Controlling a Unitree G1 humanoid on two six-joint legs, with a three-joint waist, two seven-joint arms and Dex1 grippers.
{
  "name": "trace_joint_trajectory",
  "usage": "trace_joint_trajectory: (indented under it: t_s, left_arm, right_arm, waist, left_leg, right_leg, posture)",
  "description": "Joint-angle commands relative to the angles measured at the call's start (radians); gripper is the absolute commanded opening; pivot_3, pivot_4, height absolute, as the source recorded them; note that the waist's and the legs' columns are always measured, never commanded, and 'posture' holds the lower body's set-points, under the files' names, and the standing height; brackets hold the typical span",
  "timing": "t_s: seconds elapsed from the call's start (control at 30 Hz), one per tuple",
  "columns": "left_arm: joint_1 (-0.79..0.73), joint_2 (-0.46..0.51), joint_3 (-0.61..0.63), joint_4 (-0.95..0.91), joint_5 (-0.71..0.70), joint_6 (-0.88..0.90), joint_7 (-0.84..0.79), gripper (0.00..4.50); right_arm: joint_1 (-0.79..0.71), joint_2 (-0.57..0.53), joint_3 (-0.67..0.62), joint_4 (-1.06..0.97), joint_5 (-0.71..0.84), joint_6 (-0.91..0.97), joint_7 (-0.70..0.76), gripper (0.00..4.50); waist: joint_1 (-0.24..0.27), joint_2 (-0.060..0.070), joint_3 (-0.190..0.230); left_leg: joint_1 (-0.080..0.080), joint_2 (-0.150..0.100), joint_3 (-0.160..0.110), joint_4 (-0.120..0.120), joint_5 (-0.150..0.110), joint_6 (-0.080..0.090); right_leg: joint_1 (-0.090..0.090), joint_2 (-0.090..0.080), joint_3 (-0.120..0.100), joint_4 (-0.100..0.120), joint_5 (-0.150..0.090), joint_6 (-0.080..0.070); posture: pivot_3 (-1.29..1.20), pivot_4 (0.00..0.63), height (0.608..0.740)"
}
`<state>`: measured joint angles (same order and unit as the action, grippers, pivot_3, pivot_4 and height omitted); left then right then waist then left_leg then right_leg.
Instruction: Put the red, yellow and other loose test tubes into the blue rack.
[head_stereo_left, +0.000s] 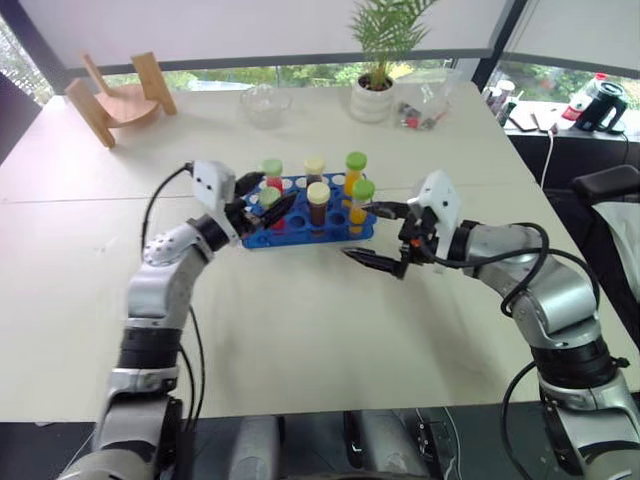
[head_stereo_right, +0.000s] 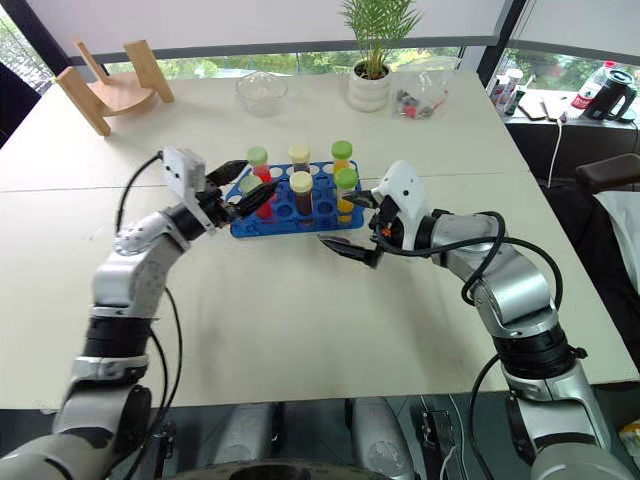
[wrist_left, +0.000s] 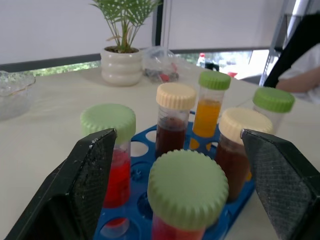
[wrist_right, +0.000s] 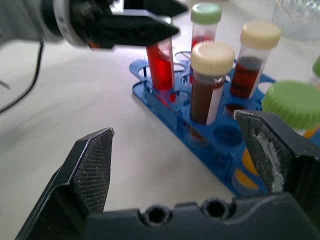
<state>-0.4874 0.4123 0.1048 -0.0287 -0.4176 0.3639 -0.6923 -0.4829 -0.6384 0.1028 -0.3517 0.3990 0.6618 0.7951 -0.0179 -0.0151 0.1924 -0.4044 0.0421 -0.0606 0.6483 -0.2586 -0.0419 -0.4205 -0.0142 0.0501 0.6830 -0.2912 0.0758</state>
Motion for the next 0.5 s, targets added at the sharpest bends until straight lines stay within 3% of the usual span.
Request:
trace_joint_trajectory:
  t_s: [0.03,0.3,0.5]
  left_arm:
    - [0.08,0.1,0.056,-0.126,-0.056,0.076,-0.049,3.78]
    - [0.481,0.482,0.167,-0.375,-0.206,0.326,-0.298,3.78]
    - [0.529,0.484,0.161,-0.329,-0.212,0.325,-0.3,3.78]
  right_arm:
    - [0.026,-0.028,-0.052,-0.037,0.029,0.001,0.021,4.32]
    - [0.236,-0.196,-0.106,-0.107,0.16,0.11,0.18,4.32]
    - [0.234,-0.186,-0.07,-0.089,0.15,0.102,0.178,4.32]
  waist:
    - [-0.001,0.0,0.0]
    - [0.003,0.001,0.0]
    - [0.005,0.001,0.001]
  left_leg:
    - [0.0,0.0,0.0,0.0,0.0,0.0]
    - [0.0,0.001,0.001,-0.001,-0.001,0.001]
    - [0.007,0.001,0.001,0.0,-0.001,0.001]
  right_leg:
    - [0.0,0.0,0.0,0.0,0.0,0.0]
    - [0.0,0.0,0.0,-0.002,-0.001,-0.001]
    - [0.006,0.0,0.0,-0.002,-0.003,-0.004]
  posture:
    - [0.0,0.15,0.74]
    - [0.0,0.15,0.74]
    - [0.0,0.15,0.74]
